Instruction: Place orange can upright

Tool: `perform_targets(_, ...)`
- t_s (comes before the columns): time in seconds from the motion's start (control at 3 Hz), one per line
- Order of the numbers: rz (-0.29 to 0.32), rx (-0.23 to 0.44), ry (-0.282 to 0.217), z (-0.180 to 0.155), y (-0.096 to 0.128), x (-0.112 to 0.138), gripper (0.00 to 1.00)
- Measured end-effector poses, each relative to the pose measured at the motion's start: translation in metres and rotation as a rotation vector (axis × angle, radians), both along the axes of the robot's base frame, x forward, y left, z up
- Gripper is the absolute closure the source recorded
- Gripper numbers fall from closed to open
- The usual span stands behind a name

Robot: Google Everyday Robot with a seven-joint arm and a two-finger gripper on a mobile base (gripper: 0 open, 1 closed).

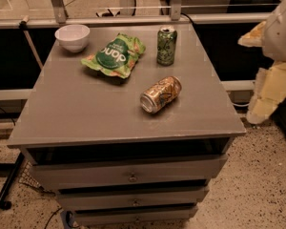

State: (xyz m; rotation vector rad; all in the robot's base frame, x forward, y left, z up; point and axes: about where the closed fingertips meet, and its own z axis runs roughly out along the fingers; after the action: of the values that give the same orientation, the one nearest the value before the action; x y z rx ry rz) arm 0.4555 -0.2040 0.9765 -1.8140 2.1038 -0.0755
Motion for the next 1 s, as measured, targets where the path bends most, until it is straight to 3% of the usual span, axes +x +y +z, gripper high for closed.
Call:
perform_targets(0.33, 0.186, 0.034, 0.034, -0.0251, 0.0157, 0.0307, 0.00)
perform_targets(1.0, 0.233, 0.031, 0.025, -0.0300, 0.0190, 0.0372, 0.00)
